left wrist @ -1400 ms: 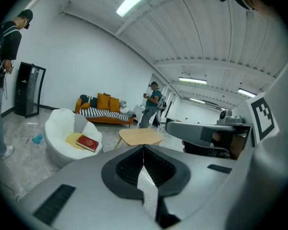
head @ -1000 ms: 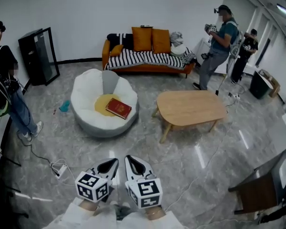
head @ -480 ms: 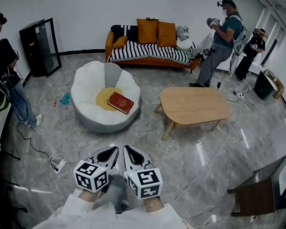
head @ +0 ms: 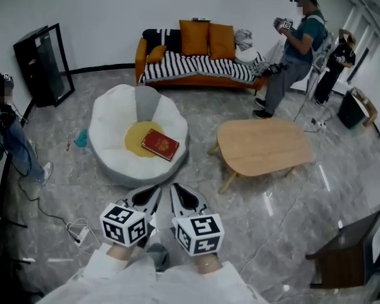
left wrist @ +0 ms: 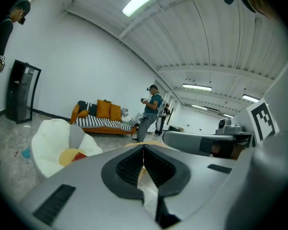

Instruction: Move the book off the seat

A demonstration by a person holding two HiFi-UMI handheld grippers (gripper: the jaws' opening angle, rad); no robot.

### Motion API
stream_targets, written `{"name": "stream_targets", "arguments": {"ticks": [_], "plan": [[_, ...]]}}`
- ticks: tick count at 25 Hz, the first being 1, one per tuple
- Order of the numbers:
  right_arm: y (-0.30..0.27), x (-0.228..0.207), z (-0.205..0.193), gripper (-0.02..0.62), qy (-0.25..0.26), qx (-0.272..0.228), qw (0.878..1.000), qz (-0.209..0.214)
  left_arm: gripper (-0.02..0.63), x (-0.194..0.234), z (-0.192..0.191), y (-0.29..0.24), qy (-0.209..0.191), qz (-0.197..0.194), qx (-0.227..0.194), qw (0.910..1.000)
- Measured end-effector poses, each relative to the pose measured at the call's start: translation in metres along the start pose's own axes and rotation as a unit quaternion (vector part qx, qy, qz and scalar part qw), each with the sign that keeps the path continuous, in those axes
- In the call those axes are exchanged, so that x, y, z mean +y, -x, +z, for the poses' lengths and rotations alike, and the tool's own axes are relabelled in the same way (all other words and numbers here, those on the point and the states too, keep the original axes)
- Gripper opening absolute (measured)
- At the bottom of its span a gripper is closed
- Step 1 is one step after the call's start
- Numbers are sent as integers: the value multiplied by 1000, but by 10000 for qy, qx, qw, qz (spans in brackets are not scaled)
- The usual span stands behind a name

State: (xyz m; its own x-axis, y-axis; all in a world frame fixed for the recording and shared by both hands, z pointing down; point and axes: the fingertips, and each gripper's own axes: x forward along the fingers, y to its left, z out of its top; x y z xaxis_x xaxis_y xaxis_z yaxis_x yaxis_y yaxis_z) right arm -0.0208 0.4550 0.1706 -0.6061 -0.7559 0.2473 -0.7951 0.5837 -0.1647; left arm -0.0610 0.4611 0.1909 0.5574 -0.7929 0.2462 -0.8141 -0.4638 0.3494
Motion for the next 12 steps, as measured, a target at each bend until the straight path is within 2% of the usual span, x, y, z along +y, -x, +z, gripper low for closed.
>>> {"name": "stream_targets", "arguments": {"ticks": [6, 12], "plan": [[-67, -30, 27, 12, -95, -73, 9997, -203, 8, 51, 35, -45, -61, -150, 88, 9998], [-108, -53, 32, 12, -194, -4, 9993, -322, 8, 84, 54, -79, -125, -197, 114, 9997]]}}
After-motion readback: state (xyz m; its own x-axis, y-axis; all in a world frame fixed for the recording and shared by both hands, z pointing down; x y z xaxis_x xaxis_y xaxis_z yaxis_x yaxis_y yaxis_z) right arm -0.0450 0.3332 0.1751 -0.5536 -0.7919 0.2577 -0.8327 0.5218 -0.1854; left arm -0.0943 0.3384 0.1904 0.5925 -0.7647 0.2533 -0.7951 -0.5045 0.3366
